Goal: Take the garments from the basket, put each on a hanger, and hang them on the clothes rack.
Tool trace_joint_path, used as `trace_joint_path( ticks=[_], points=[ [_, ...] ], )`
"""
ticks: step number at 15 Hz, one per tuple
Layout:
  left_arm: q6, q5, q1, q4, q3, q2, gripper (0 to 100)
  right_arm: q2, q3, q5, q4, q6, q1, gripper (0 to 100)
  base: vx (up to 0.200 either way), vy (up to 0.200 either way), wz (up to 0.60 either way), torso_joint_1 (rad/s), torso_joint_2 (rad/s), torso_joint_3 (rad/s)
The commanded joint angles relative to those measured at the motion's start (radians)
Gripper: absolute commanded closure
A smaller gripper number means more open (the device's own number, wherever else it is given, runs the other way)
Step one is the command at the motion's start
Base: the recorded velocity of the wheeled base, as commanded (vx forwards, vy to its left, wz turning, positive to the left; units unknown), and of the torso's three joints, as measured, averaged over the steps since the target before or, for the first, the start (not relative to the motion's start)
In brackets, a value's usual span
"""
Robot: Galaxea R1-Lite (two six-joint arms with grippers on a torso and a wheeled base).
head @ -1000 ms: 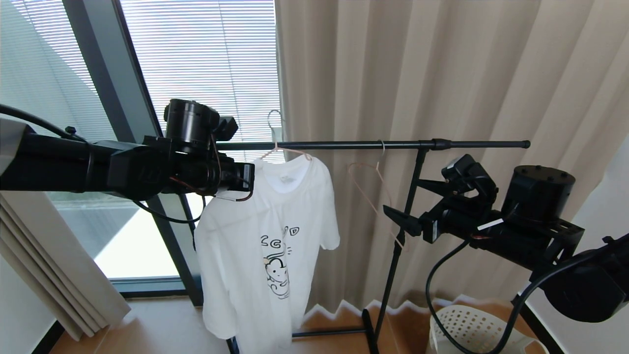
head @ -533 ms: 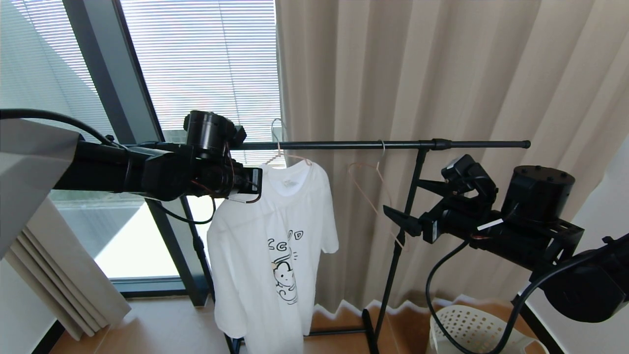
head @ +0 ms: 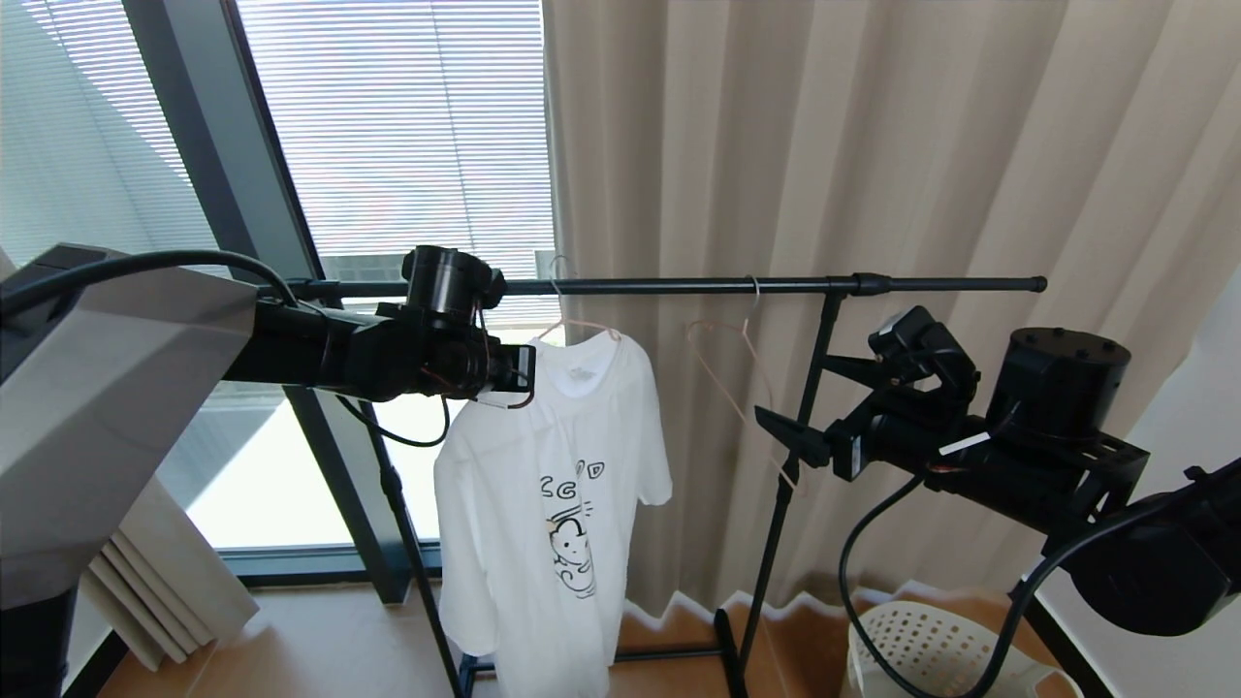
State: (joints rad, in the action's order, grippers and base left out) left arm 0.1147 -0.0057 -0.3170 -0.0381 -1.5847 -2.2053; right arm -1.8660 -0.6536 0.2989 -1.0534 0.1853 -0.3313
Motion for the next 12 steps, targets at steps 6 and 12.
trace_joint_path(
  ticks=[6,12],
  points=[
    [-0.001,0.0,-0.004,0.0,-0.011,-0.028,100,-0.004,0.0,0.0,0.0,0.0,0.0,0,0.0,0.0,0.0,0.0,0.0,0.0],
    [-0.004,-0.002,-0.004,0.001,0.058,0.03,0,0.004,0.0,0.0,0.0,0.0,0.0,0,0.0,0.0,0.0,0.0,0.0,0.0]
  ],
)
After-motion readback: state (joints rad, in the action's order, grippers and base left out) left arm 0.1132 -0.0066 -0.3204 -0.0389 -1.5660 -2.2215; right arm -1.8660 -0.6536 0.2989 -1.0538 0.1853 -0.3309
